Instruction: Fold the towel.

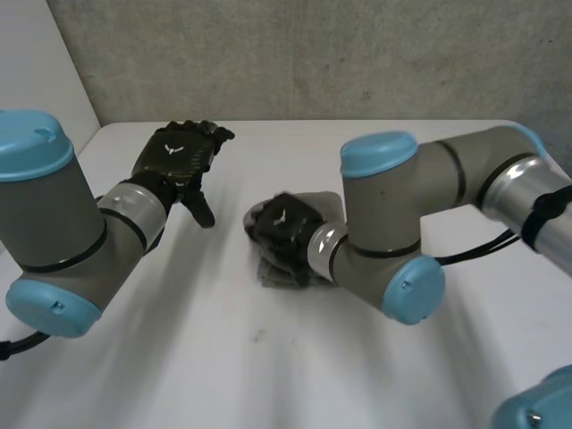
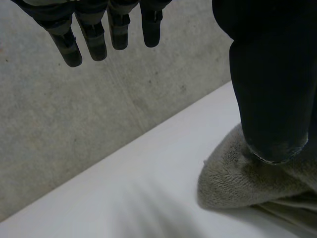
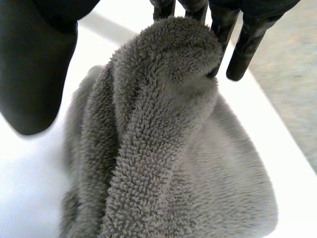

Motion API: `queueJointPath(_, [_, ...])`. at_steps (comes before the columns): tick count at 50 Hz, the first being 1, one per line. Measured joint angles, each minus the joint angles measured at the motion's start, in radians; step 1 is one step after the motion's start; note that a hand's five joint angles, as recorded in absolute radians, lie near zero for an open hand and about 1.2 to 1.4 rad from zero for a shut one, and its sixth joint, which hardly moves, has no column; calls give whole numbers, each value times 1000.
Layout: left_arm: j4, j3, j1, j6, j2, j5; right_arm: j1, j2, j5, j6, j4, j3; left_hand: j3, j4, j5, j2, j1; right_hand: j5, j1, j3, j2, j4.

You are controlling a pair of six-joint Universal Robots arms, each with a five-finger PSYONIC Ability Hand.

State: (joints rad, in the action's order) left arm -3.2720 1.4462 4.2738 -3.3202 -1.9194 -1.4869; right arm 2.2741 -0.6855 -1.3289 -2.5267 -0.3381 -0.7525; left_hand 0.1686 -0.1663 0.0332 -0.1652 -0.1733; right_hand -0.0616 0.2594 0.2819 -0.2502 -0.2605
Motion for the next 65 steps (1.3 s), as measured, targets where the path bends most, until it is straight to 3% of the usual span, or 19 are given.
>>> queueJointPath(9, [-19, -156, -28, 22, -85, -11, -145, -256, -16, -472, 149, -215, 0, -3, 0, -3, 0, 0, -22, -34, 1, 2])
queueJointPath(16, [15, -307, -105, 140, -209, -54, -264, -367, -11, -639, 186, -389, 21, -23, 0, -23, -12, 0, -22, -34, 1, 2])
queueJointPath(22, [123, -412, -175, 231, -330, -86, -281, -345, -12, -667, 184, -410, 34, -35, 0, -37, -29, 0, -22, -34, 1, 2])
queueJointPath(28, [264, -501, -219, 299, -447, -215, -255, -243, -21, -692, 154, -327, 39, -39, 2, -42, -34, 0, -22, -34, 1, 2])
queueJointPath(35, [312, -515, -218, 292, -494, -328, -207, -137, -27, -695, 91, -218, 37, -38, 0, -40, -31, 0, -22, -34, 1, 2])
queueJointPath(49, [316, -459, -210, 152, -507, -322, -159, 45, -103, -603, 11, -38, 23, -25, 0, -26, -21, 0, -22, -34, 1, 2])
queueJointPath(55, [310, -433, -211, 139, -521, -300, -160, 62, -149, -522, 10, -31, 23, -24, 0, -25, -16, 0, -22, -34, 1, 2])
queueJointPath(65, [291, -431, -213, 142, -539, -273, -163, 52, -155, -498, 13, -57, 23, -24, 0, -25, -11, 0, -40, -34, 1, 2])
